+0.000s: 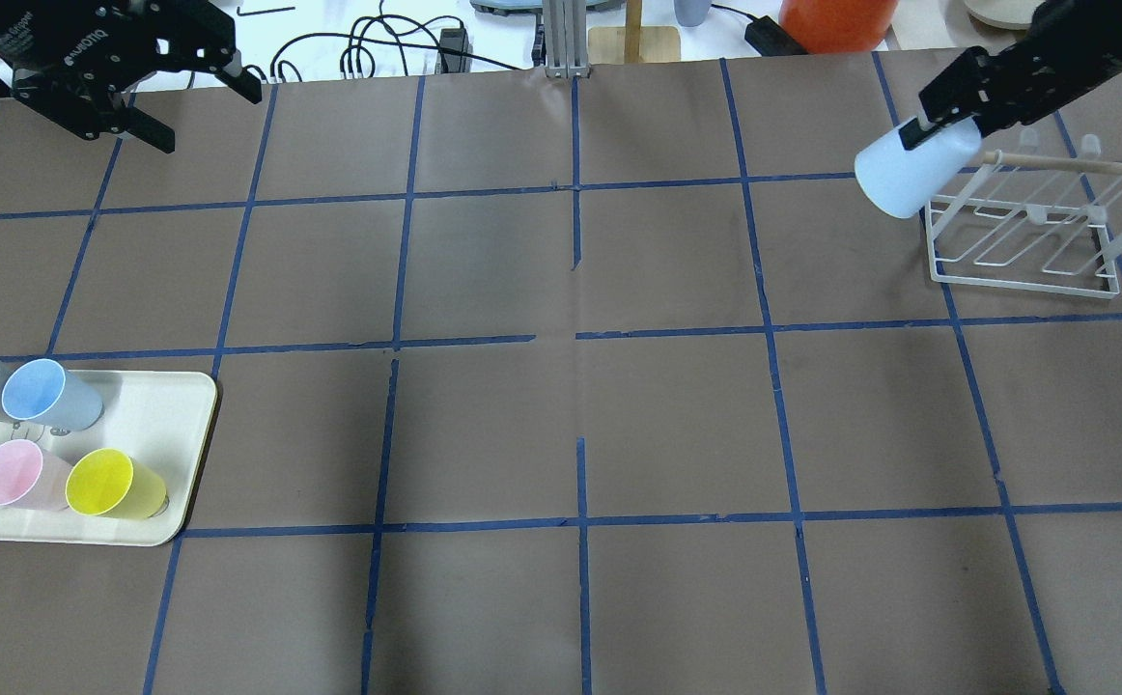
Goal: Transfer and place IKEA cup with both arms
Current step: 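Carry the mug toward the left gripper while the left arm reaches over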
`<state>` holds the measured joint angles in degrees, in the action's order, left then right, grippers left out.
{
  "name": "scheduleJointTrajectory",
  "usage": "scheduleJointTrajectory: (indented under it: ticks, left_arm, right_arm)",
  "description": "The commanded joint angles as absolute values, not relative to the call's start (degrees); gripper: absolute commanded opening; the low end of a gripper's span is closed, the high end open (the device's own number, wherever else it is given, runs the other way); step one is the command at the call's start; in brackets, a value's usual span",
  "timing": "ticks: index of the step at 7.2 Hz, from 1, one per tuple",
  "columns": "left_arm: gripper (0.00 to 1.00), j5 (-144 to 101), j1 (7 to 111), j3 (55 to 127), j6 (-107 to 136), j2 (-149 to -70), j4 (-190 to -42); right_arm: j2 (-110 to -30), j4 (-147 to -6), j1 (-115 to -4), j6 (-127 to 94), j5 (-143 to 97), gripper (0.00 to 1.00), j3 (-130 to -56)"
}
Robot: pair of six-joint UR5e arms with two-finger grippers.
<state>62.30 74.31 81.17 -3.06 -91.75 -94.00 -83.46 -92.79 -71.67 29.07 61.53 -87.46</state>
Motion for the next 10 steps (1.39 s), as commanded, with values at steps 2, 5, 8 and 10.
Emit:
scheduleJointTrajectory:
  ticks: [2, 5, 8, 10]
  left_arm:
    - [1.00, 34.2, 69.3, 89.0, -3.3, -88.4, -93.8]
    - [1.00, 14.1, 69.0, 98.0, -3.2, -85.2, -87.8]
    - [1.00, 6.0, 69.8, 110.7, 3.7, -85.3, -61.1]
    - [1.00, 6.4, 70.7, 106.9, 8.9, -85.0, -54.7]
  right_arm:
    - [-83.1, -92.9, -81.2, 3.3, 33.6, 0.26, -88.0]
    - [-81.7, -92.8, -84.7, -13.4, 12.5, 0.26, -91.6]
    - [-81.9, -93.3, -84.8, -18.4, -0.3, 0.26, -97.6]
    - [-82.1, -93.6, -86.6, -18.2, 1.1, 0.26, -97.6]
